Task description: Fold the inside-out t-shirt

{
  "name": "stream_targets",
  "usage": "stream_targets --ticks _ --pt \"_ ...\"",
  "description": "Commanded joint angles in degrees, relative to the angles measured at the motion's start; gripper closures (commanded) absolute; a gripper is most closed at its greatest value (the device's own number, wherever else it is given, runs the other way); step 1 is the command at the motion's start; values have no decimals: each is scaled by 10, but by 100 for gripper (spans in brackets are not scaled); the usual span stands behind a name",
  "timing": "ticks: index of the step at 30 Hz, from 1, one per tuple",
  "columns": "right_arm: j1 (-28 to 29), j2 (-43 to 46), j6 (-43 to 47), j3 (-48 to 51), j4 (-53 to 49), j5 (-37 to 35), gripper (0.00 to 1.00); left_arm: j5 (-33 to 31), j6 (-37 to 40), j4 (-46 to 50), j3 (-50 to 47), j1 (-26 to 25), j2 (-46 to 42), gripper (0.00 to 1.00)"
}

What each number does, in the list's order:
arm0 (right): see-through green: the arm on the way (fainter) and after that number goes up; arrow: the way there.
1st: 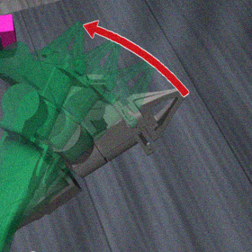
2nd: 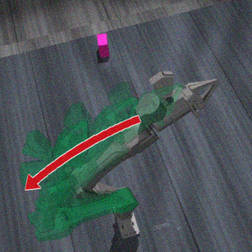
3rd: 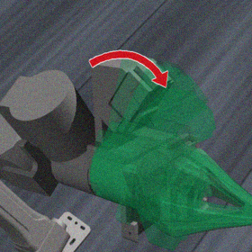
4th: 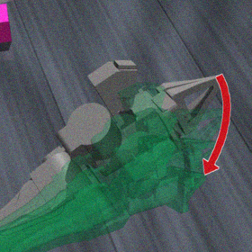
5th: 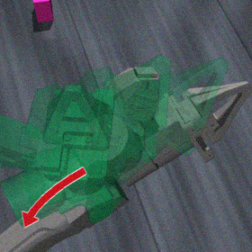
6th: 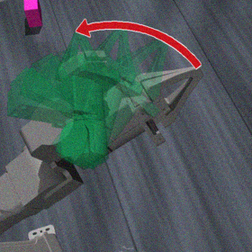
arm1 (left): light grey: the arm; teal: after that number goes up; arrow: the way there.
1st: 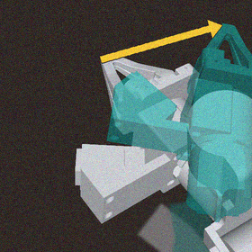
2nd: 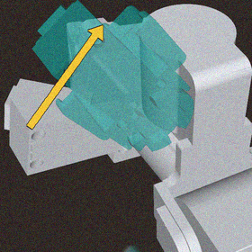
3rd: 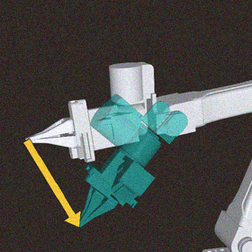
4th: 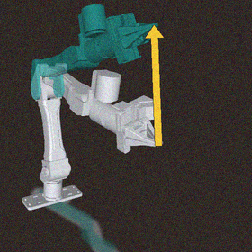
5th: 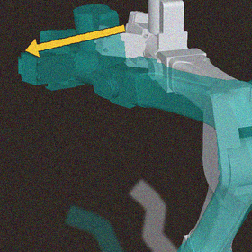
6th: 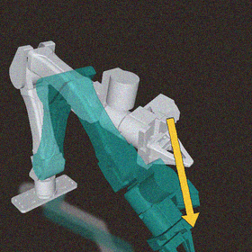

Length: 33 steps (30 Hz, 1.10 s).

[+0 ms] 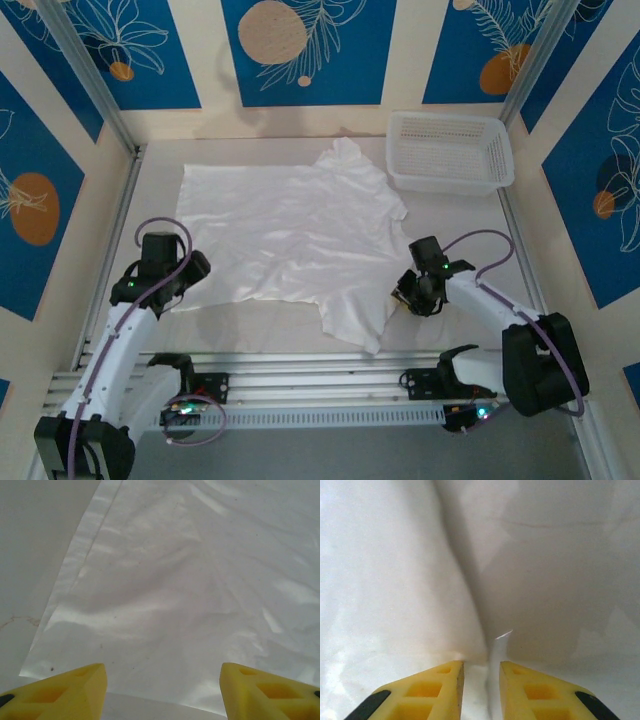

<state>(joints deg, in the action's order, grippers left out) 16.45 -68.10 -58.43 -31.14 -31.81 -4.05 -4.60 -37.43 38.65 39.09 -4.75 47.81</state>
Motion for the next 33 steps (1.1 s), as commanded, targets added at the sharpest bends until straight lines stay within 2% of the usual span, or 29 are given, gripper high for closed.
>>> stream_targets --ticks 1,6,11,14,17,20,23,27,33 --pt "3 18 5 -9 4 14 72 -8 -11 16 9 -1 -6 39" --pt "0 2 8 -3 17 -8 64 -7 -16 12 2 -1 -7 39" --pt "-1 -33 16 -7 40 1 62 -9 -6 15 5 -1 -4 39" --pt "-1 -48 12 -6 52 11 67 -13 -5 18 6 -1 0 38" --pt "0 -42 11 -8 49 10 80 -20 -14 23 3 -1 1 38" --pt "-1 2 3 -12 9 -28 90 -41 -36 62 15 0 5 38" --pt "-6 80 -13 6 -12 -72 95 -67 -56 113 23 0 5 39" --pt "-25 155 -21 27 -23 -85 100 -80 -70 168 19 0 6 39" --pt "-51 225 -9 43 -9 -89 100 -10 -109 195 -18 1 4 41"
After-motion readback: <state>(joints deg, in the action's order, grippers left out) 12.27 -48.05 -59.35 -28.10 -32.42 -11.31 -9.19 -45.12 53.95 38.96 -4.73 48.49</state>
